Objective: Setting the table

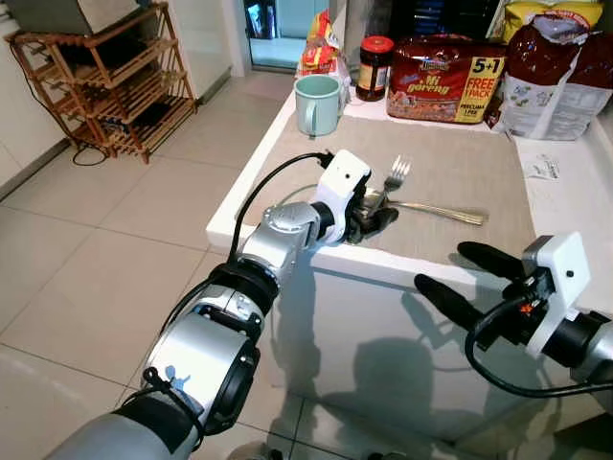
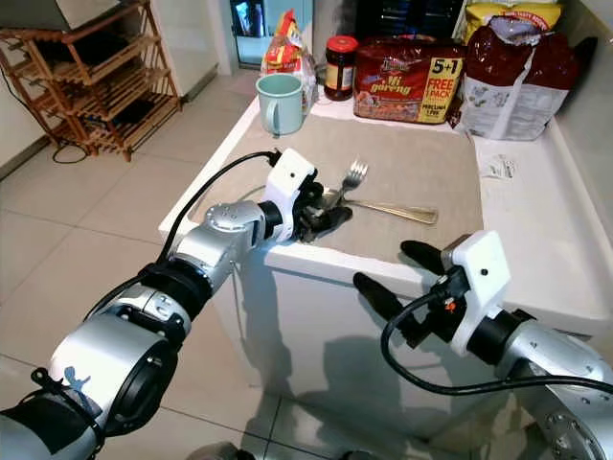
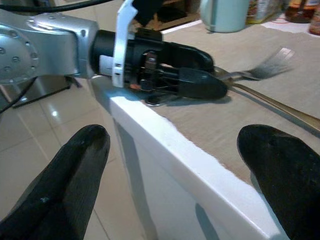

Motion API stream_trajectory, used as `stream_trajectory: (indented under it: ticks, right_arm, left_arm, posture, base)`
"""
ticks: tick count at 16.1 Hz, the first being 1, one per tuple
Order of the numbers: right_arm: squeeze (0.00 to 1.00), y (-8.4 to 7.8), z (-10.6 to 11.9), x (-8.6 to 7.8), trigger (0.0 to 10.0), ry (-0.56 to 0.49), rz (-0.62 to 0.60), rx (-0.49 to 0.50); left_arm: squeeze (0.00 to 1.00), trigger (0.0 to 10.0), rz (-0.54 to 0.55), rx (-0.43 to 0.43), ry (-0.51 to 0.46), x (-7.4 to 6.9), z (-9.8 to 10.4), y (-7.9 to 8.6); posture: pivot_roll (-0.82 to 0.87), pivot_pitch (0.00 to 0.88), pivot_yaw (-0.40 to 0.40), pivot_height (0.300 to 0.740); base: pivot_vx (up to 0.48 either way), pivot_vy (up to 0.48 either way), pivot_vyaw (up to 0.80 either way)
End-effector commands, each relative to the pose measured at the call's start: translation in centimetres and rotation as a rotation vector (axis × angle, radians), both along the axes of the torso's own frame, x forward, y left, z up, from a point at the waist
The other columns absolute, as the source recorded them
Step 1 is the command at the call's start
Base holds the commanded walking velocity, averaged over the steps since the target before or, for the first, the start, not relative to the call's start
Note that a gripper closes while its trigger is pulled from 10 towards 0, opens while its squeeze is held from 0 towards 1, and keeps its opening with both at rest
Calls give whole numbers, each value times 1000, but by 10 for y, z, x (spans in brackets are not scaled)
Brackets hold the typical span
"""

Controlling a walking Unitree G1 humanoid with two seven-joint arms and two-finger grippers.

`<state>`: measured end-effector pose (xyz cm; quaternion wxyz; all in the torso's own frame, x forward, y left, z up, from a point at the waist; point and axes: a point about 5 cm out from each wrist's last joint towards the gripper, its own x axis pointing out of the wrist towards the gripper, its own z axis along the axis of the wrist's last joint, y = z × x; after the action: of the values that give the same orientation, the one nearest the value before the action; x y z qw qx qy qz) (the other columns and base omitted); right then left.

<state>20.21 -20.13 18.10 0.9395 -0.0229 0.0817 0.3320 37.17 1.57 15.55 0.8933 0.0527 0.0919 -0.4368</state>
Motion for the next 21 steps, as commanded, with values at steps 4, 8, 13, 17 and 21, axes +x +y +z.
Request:
stream_trajectory:
  ticks: [4, 8, 13, 17, 21]
  right_arm:
    - [0, 4, 2, -4, 10000, 3, 27, -16]
    - [0, 3, 2, -5, 10000, 8, 30, -23]
    - [0, 4, 0, -5, 10000, 15, 35, -28]
    - [0, 3, -1, -6, 10000, 18, 35, -32]
    - [0, 3, -2, -6, 10000, 22, 36, -32]
  left_arm:
    - [0, 4235, -42, 12, 3, -2, -1, -5]
    - [0, 0, -48, 50, -5, -2, -4, -5]
    - [0, 0, -55, 94, -8, -3, -9, -2]
    - [0, 0, -51, 84, -30, -2, -6, -3]
    - [0, 0, -59, 79, -71, 0, -1, -1]
  posture:
    - [-106, 8, 55, 740]
    - [-104, 4, 55, 740]
    - [-107, 1, 57, 740]
    - [-105, 2, 53, 740]
    - [-103, 4, 50, 740]
  base:
    - [0, 0, 0]
    - [0, 0, 0]
    - [0, 0, 0]
    - [0, 0, 0]
    - [0, 0, 0]
